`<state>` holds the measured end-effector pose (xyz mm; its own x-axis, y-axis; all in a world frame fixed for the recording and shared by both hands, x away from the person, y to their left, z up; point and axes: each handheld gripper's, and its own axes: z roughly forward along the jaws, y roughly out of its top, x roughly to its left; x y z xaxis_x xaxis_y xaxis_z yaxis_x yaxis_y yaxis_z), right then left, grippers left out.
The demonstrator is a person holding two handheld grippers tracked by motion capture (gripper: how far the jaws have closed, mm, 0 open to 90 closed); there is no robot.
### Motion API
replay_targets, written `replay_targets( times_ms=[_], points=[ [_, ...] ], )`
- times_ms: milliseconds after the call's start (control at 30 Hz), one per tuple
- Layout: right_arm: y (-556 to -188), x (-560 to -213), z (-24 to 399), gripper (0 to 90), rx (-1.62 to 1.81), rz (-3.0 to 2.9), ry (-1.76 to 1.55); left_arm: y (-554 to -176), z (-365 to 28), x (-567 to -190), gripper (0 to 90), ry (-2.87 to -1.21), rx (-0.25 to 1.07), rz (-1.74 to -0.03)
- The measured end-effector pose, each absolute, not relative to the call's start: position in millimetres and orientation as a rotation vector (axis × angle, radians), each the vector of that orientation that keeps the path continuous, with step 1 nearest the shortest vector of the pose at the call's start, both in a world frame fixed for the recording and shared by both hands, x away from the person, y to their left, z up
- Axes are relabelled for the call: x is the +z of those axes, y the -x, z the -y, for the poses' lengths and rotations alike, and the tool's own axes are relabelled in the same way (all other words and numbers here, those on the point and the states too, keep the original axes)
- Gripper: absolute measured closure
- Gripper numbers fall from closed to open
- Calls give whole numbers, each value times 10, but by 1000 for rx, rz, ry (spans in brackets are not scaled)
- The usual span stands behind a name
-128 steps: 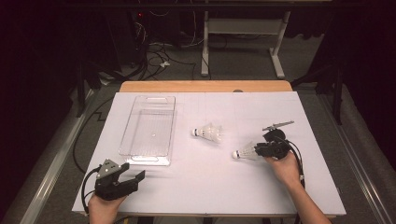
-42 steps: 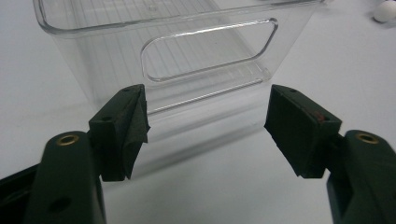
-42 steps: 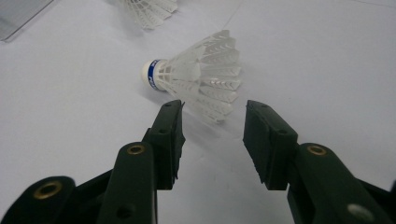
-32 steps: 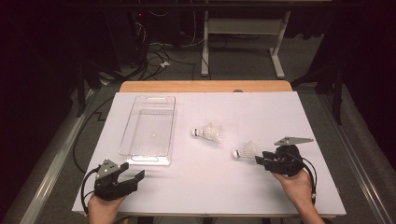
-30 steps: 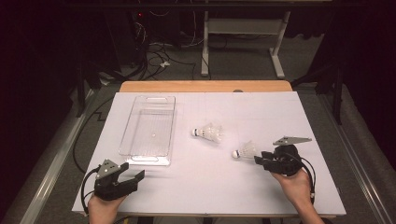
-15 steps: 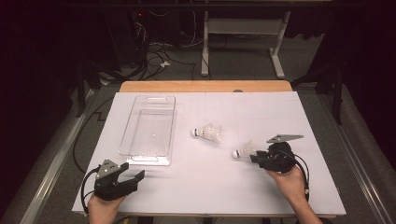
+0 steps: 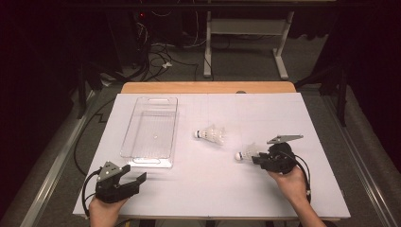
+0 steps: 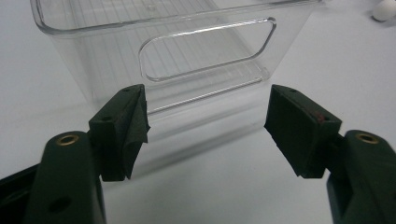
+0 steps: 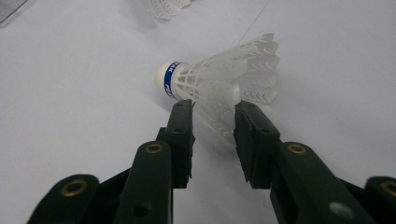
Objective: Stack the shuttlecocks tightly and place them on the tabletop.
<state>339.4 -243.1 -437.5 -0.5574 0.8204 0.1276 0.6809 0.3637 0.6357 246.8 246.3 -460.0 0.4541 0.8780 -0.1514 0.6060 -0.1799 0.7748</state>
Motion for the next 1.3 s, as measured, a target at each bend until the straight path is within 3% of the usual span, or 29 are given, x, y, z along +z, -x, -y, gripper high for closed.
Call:
replay_targets(
  times_ms=[767,1300],
  points=[
    [-3428,-4403,2378,772,954,-2446,-1336,-2467,-2461,-4600,309,-1890,424,-1248],
    [-3433,-4389,2360,884,951,-2481,-1301,-2469,-2460,-4601,308,-1891,422,-1248]
  ],
)
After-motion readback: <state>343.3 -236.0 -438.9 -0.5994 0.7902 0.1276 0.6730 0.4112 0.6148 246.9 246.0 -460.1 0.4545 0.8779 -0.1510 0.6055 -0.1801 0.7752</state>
